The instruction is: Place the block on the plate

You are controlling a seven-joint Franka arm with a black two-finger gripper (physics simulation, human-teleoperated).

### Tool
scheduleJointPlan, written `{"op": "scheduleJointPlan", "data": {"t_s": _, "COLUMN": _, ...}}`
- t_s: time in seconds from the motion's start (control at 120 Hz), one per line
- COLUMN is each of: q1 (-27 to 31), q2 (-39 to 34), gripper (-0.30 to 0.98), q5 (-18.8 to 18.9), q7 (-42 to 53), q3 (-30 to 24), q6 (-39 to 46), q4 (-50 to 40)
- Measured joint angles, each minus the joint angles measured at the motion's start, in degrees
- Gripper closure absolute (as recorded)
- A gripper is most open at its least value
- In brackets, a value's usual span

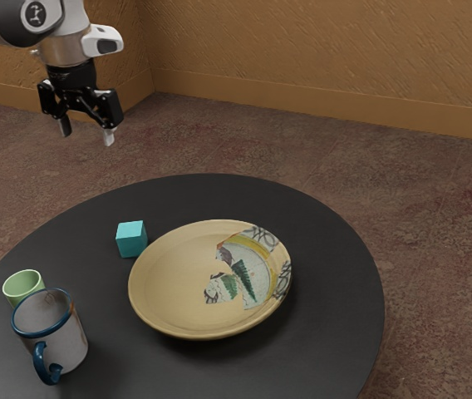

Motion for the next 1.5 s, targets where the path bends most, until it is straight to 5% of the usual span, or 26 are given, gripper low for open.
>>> {"op": "scheduleJointPlan", "data": {"t_s": 0.358, "q1": 0.26, "q2": 4.24, "gripper": 0.00, "q5": 0.15, "q7": -1.84, "q3": 1.28, "q6": 0.38, "q4": -2.42}}
{"op": "scheduleJointPlan", "data": {"t_s": 0.675, "q1": 0.49, "q2": 11.44, "gripper": 0.00, "q5": -3.32, "q7": -6.54, "q3": 6.55, "q6": 14.94, "q4": -14.01}}
{"op": "scheduleJointPlan", "data": {"t_s": 0.908, "q1": 0.96, "q2": 20.09, "gripper": 0.00, "q5": -7.71, "q7": -11.23, "q3": 7.98, "q6": 22.56, "q4": -10.81}}
{"op": "scheduleJointPlan", "data": {"t_s": 1.5, "q1": 3.64, "q2": 32.52, "gripper": 0.00, "q5": -9.66, "q7": -15.26, "q3": 8.08, "q6": 30.14, "q4": -2.77}}
